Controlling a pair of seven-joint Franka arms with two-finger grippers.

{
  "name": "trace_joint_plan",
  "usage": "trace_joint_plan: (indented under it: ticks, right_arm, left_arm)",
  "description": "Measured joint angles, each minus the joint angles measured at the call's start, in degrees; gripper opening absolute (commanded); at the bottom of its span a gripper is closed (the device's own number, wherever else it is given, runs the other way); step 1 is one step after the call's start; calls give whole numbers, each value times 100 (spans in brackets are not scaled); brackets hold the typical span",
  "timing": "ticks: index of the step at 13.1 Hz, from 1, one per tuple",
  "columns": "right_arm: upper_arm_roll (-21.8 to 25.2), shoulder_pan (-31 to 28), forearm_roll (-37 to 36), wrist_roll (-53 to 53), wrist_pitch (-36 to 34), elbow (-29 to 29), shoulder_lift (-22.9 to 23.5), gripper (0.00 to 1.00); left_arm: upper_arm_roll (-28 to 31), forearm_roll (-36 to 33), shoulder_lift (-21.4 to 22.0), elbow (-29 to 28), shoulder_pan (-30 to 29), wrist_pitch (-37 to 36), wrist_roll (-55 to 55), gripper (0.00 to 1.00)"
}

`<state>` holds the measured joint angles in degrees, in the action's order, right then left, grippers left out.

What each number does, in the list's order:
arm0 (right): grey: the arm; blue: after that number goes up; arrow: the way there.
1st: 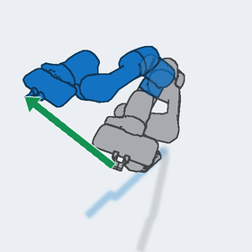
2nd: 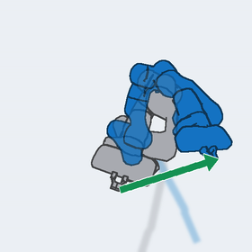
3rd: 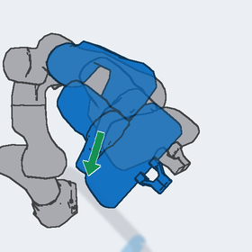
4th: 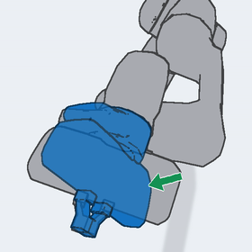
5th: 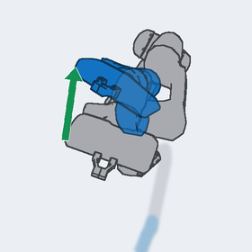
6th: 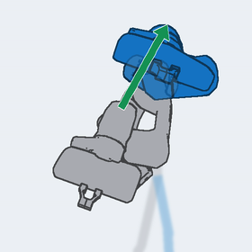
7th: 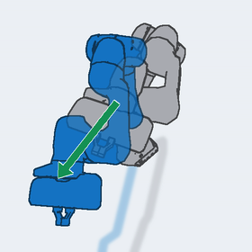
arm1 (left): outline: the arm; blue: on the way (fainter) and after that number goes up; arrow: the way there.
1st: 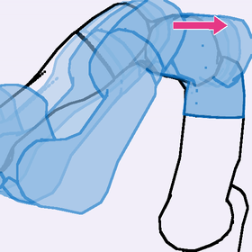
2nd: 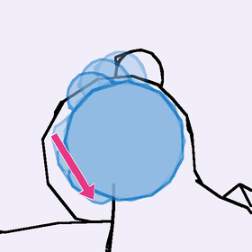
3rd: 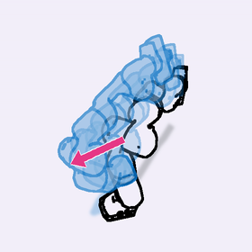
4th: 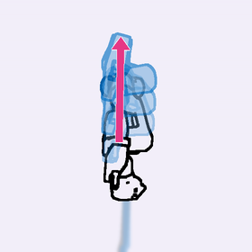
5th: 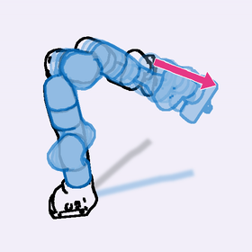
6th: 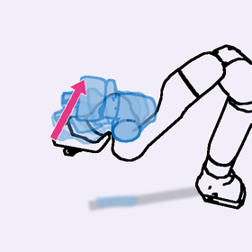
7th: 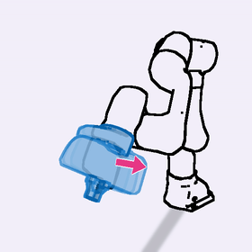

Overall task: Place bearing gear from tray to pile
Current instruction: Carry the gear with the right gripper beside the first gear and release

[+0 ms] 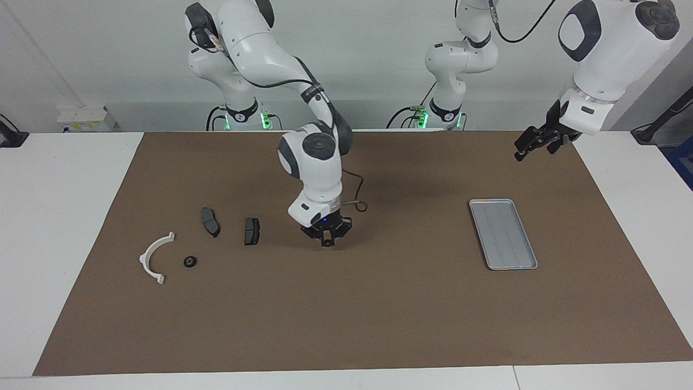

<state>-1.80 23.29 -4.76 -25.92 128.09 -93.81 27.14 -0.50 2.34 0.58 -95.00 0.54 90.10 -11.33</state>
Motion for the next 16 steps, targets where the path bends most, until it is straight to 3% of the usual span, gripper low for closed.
trace_joint_plan:
  ticks: [3,7,16]
  right_arm:
    - [11,-986,30,1513,-369,9,-429,0]
    - [5,-2082,259,3013,-458,-54,-481,0]
    - [-3,-2362,350,3353,296,-979,-315,0]
  left_arm:
    - [0,-1,1,0,0,0,0,100]
    - [0,-2,2,0,0,0,0,100]
    - [0,-4,3,0,0,0,0,100]
